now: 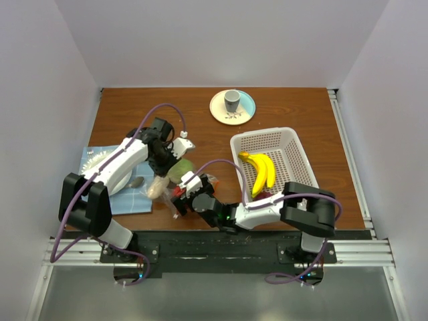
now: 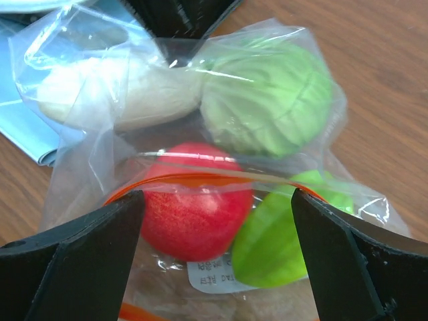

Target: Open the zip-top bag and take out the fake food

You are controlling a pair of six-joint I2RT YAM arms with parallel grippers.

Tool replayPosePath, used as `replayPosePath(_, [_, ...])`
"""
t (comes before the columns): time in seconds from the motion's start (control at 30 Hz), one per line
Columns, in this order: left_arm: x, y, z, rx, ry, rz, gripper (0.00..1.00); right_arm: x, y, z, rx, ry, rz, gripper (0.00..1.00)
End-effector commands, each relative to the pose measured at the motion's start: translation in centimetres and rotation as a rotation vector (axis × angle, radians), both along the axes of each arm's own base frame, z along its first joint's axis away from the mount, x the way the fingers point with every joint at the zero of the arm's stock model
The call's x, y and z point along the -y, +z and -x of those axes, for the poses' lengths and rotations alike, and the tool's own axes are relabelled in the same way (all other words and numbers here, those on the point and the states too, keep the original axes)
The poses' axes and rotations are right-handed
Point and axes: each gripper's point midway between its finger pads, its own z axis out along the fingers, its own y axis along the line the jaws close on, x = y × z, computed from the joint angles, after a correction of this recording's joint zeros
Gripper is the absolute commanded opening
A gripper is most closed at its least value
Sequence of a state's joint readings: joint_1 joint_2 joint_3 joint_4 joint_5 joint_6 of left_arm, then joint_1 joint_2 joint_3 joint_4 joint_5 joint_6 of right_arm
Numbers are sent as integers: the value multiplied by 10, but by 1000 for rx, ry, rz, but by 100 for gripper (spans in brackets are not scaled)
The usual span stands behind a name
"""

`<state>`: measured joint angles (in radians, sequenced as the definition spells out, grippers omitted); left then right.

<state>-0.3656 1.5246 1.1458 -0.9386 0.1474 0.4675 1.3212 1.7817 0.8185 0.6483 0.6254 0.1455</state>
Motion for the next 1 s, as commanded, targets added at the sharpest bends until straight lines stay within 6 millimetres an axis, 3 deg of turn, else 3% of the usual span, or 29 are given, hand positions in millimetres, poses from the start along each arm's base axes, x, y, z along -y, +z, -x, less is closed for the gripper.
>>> replayPosePath(0.0, [6,8,4,21,-31,32,0,-23,11,-3,0,23,-69,98])
replayPosePath(0.2, [9,10,6,18,-39,41,0,-42,-1,-1,-31,67,-60,99])
replayPosePath(0.37, [11,12,9,14,-51,48,0,-41,-24,-11,-47,32,-9,99])
replayPosePath(0.53, [11,13,11,11,-56,54,0,-33,-30,-20,-60,17,-22,96])
replayPosePath(0.63, [12,13,12,9,-61,54,0,-30,-23,-19,-57,28,-46,84])
replayPosePath(0.77, [10,11,11,12,-60,45,0,-21,-4,-16,-36,48,-65,61])
replayPosePath(0.83, [10,9,9,14,-57,43,0,-14,14,-12,-25,61,-78,53])
replayPosePath(0.87, [10,8,9,17,-54,42,0,-9,13,-9,-32,70,-67,50])
replayPosePath(0.9, [10,8,8,20,-53,38,0,-5,29,-7,-20,80,-88,49])
replayPosePath(0.97, [9,6,6,21,-46,32,0,6,24,2,-43,109,-54,43])
